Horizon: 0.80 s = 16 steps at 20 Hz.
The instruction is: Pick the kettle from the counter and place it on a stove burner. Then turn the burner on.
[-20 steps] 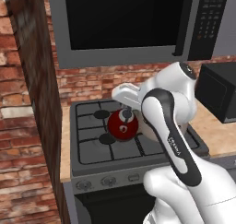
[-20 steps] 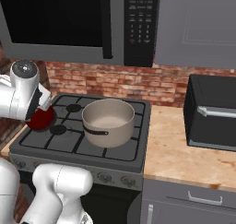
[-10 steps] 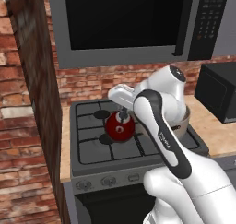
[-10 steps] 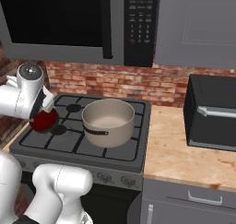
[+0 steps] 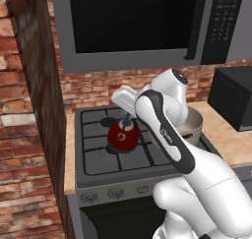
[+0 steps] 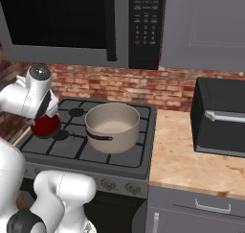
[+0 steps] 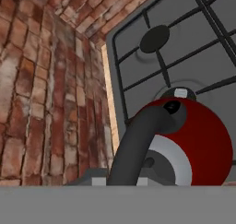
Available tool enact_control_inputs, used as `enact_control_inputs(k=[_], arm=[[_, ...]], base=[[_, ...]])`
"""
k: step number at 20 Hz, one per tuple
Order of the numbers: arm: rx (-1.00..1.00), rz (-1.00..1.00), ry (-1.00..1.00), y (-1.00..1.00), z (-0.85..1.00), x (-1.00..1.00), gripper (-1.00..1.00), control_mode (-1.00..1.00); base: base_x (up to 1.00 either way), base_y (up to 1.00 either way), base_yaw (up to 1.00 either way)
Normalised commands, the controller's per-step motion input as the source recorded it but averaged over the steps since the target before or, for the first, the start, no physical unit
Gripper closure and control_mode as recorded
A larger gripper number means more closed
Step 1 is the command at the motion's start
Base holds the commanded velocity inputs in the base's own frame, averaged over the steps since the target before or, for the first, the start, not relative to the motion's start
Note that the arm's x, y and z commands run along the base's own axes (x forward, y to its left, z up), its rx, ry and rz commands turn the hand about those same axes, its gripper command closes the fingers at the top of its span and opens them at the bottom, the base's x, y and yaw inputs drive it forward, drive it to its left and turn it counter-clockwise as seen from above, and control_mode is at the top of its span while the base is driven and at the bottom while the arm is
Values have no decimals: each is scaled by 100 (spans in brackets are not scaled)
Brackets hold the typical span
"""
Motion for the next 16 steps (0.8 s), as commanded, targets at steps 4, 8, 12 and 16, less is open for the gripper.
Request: enact_control_inputs(k=[4,8,12,16], arm=[[7,-6,4,3,-12,26,100,-100],[2,-6,0,0,0,26,100,-100],[0,-3,-1,0,-8,33,100,-100],[0,-4,0,0,-24,23,100,-100]], base=[[0,0,0],[0,0,0],[0,0,0],[0,0,0]])
